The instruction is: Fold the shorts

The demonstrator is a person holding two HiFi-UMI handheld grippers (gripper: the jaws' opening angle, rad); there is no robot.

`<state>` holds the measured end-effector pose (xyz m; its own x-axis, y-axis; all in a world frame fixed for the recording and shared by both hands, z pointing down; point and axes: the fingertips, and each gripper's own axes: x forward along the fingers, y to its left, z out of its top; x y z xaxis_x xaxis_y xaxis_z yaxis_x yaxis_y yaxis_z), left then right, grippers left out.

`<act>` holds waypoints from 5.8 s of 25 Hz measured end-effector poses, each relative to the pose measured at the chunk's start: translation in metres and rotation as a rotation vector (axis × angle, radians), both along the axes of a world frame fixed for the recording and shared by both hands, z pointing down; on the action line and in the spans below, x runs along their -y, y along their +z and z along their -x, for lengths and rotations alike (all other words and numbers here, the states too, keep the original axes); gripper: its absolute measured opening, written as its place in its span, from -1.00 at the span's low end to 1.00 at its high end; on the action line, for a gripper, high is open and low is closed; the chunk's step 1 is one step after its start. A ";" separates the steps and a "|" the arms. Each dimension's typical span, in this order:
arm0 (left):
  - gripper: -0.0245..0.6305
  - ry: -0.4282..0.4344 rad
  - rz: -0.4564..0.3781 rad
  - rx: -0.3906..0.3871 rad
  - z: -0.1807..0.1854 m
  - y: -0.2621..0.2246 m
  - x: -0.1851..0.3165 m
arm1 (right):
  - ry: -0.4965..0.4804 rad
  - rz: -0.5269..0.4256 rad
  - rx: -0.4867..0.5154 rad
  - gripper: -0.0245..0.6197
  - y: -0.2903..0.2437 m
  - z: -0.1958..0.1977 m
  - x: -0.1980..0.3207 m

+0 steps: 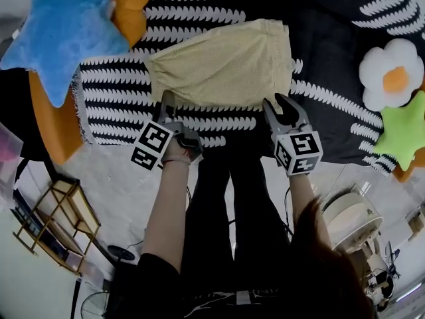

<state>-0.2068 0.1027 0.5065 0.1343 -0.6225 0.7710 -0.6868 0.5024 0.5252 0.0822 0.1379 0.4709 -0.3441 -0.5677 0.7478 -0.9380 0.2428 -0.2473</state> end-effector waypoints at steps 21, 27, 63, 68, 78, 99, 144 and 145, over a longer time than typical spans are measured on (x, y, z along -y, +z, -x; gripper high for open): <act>-0.93 0.753 -0.315 0.567 -0.073 -0.075 0.025 | 0.046 -0.057 0.075 -0.52 -0.015 0.028 -0.005; -0.93 0.948 -0.398 0.683 -0.116 -0.092 0.021 | 0.074 -0.104 0.099 -0.53 -0.031 0.018 0.001; -0.93 0.859 -0.269 0.654 -0.057 -0.044 -0.012 | -0.200 0.132 0.485 -0.66 -0.021 0.140 0.061; -0.93 0.787 -0.151 0.552 -0.029 -0.014 0.021 | -0.232 0.113 0.482 -0.62 -0.019 0.141 0.062; -0.93 0.836 -0.298 0.447 -0.070 -0.026 0.038 | -0.485 0.019 0.359 -0.09 -0.025 0.156 0.036; -0.93 0.957 -0.560 0.375 -0.166 -0.099 0.048 | -0.317 -0.241 0.190 -0.69 -0.074 0.100 0.046; -0.93 0.978 -0.450 0.440 -0.191 -0.077 0.051 | 0.397 0.067 0.238 -0.42 0.022 -0.072 0.008; -0.93 0.972 -0.458 0.444 -0.189 -0.083 0.052 | 0.400 0.062 0.228 -0.45 0.017 -0.074 0.008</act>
<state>-0.0179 0.0510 0.4233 0.4830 -0.6379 0.5999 -0.8477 -0.5123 0.1378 0.1558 0.1294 0.4883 -0.2667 -0.6463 0.7150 -0.8748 -0.1490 -0.4610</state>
